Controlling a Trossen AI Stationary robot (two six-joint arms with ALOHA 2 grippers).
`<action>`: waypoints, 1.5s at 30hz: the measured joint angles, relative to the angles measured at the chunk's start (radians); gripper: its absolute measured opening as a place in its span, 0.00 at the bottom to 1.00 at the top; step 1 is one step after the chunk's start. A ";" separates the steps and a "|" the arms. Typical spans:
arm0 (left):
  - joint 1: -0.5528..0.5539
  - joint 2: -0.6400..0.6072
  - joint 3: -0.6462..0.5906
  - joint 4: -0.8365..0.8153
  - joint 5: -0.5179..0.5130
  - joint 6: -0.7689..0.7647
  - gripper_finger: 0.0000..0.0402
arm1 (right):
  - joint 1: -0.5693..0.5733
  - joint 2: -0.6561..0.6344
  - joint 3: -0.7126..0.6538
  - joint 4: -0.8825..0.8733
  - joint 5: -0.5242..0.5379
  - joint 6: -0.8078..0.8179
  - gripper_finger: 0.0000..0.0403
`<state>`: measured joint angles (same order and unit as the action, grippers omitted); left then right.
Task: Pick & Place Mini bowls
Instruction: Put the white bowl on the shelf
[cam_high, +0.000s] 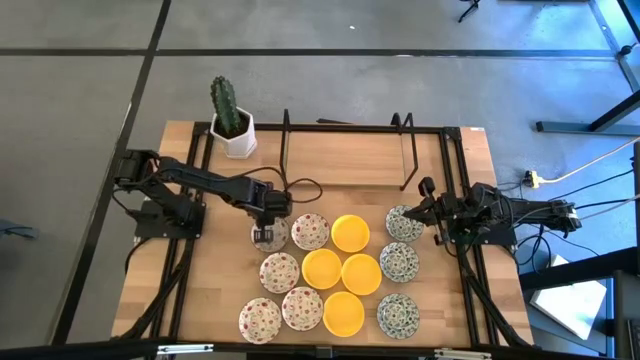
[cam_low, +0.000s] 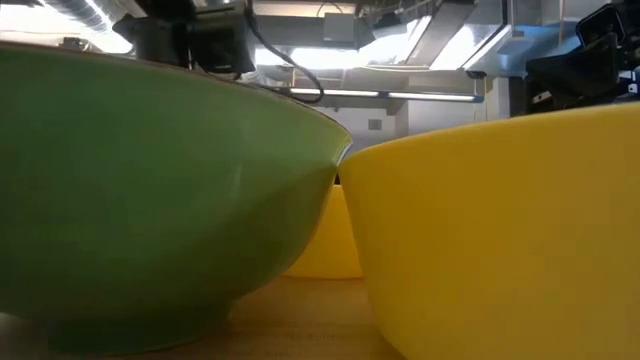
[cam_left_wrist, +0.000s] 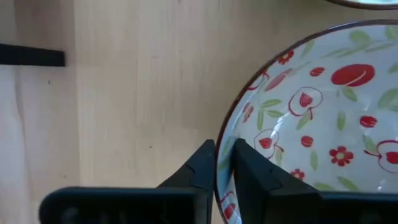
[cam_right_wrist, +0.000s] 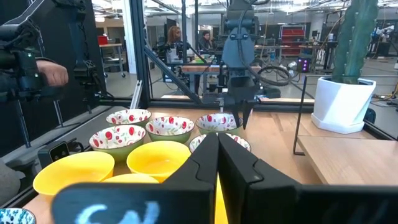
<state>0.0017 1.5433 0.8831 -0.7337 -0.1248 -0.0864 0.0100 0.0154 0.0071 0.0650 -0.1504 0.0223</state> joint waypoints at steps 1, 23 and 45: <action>0.000 -0.008 -0.001 -0.001 -0.009 0.000 0.08 | 0.000 0.000 0.000 0.000 0.000 0.000 0.03; -0.106 -0.422 0.165 0.028 -0.377 -0.016 0.01 | 0.000 0.000 0.000 -0.011 0.000 0.000 0.03; 0.430 0.291 1.145 -0.287 -0.070 0.185 0.01 | 0.000 0.000 0.000 -0.024 -0.003 -0.007 0.03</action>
<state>0.4319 1.8346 2.0277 -1.0210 -0.1947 0.0986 0.0101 0.0154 0.0071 0.0410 -0.1532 0.0158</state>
